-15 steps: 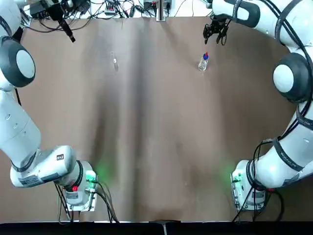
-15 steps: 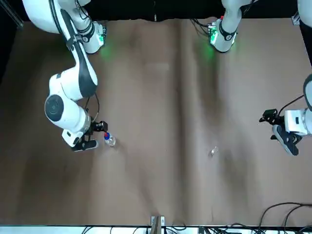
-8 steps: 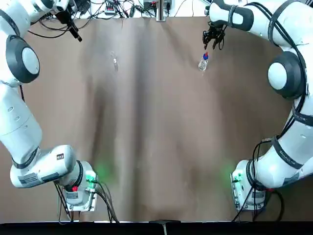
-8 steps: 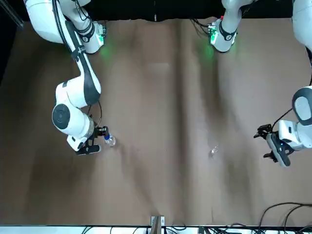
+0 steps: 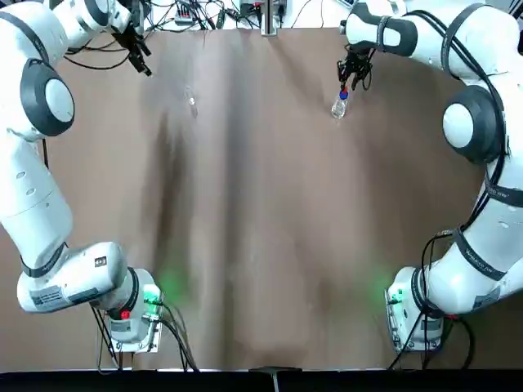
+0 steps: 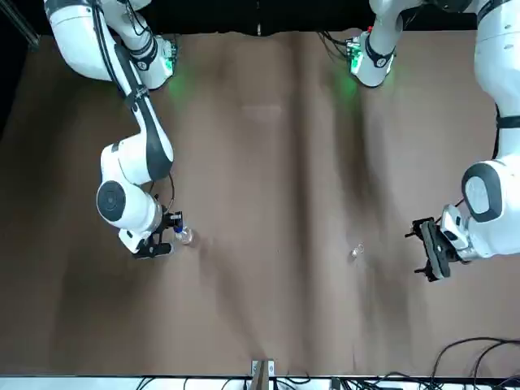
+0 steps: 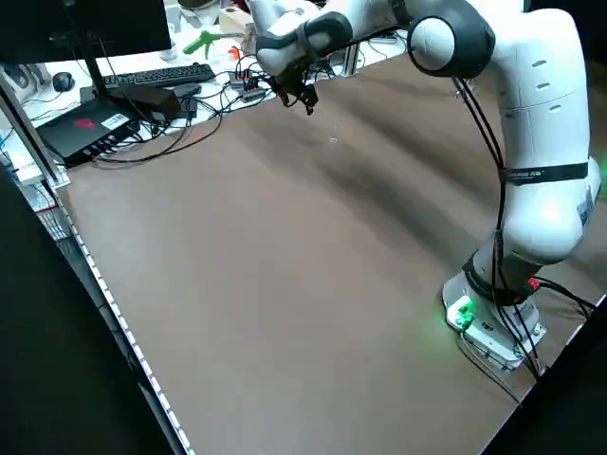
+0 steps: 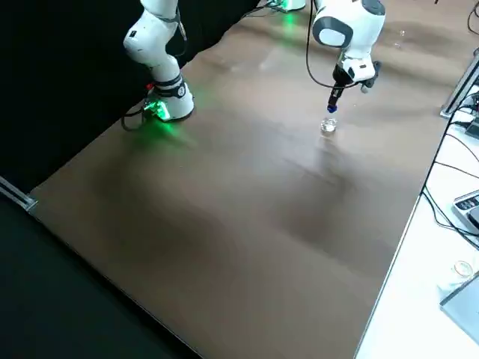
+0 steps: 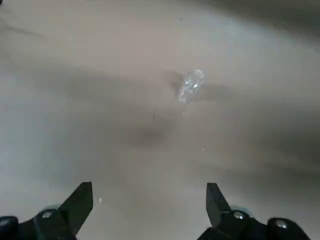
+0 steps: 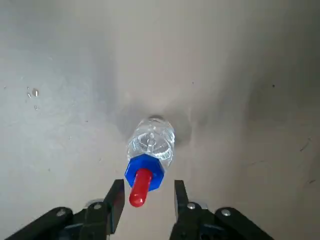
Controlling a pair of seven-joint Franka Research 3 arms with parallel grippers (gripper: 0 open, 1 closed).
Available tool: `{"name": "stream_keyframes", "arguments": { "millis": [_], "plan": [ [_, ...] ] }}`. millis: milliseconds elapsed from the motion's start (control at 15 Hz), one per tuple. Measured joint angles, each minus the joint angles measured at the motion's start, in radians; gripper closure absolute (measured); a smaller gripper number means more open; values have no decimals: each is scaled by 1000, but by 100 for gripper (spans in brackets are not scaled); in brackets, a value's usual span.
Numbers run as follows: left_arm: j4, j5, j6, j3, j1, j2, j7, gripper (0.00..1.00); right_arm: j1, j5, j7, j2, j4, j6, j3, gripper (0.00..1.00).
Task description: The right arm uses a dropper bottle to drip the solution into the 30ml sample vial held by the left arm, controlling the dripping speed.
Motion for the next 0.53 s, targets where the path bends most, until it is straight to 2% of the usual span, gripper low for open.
{"name": "stream_keyframes", "arguments": {
  "millis": [133, 533],
  "plan": [
    [-4, -104, 0, -18, 0, 33, 127, 0, 7, 0, 0, 6, 0, 1, 0, 55],
    [-26, -222, 0, -32, -3, 90, 282, 0, 8, 0, 1, 6, 0, 1, 0, 63]
  ]
}}
